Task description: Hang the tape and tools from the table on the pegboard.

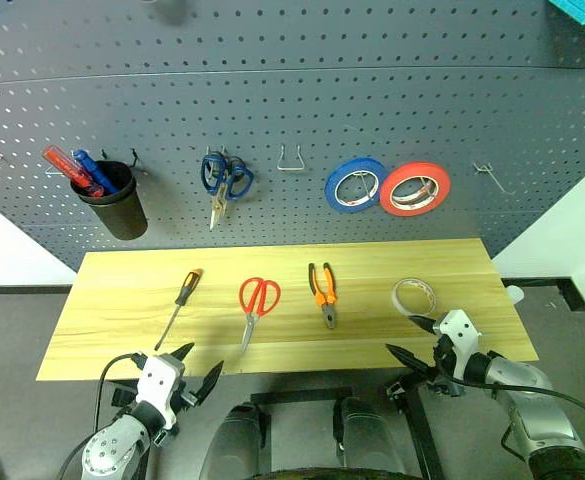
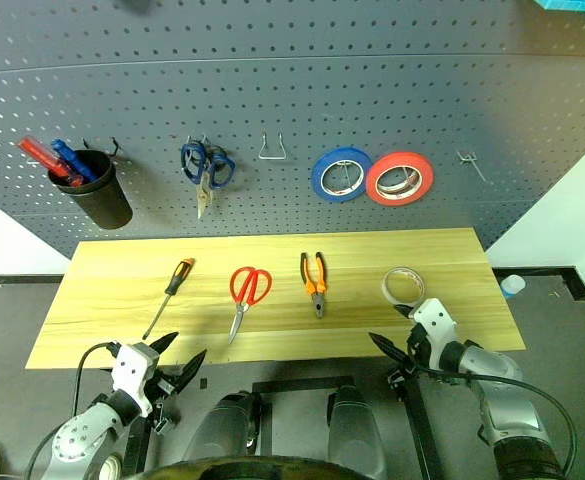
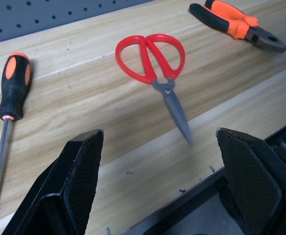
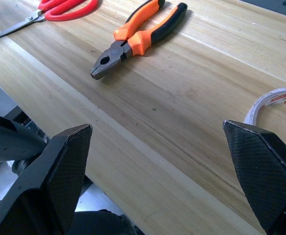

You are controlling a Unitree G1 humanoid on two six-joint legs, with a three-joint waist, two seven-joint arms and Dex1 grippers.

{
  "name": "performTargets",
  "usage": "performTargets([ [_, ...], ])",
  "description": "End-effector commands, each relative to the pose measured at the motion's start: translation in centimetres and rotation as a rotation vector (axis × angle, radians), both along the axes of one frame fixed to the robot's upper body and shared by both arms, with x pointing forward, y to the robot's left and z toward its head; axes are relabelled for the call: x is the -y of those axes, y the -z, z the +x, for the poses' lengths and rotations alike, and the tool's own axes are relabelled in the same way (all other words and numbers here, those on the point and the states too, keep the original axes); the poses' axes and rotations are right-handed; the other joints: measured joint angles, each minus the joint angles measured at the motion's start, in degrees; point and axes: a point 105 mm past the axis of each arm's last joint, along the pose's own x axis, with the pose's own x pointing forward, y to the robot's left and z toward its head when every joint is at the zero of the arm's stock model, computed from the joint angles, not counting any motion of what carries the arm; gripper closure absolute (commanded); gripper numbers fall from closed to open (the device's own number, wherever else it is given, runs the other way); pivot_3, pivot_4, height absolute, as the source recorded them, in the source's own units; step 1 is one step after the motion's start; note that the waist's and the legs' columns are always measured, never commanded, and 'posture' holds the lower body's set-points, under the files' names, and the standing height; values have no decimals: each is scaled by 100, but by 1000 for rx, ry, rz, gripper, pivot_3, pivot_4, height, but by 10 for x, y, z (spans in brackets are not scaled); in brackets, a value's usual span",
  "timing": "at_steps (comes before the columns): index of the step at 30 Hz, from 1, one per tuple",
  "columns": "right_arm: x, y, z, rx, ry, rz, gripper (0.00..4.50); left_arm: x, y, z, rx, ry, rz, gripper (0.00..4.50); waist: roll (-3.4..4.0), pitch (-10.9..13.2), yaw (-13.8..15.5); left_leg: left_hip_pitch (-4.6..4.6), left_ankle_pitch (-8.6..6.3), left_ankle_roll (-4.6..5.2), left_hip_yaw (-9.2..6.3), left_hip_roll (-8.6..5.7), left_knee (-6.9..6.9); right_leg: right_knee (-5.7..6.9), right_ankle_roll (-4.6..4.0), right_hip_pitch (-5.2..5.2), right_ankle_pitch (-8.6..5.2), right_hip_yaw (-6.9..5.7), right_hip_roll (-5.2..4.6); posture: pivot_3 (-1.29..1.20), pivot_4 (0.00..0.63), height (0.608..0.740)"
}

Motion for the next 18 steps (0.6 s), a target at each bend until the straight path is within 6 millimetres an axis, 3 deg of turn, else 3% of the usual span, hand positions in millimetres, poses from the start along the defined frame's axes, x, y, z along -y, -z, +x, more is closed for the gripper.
performTargets([
  [1,-3,-8,5,41,-7,7,0,-1,-1,1,27,8,6,651,1,-2,1,0,0,0,0,0,0,0,0,1,0,0,0,-11,129,730],
  [18,-3,-8,4,45,2,-6,0,0,2,2,32,22,6,651,3,-3,1,6,1,1,0,0,4,5,0,7,2,0,1,-15,126,730],
])
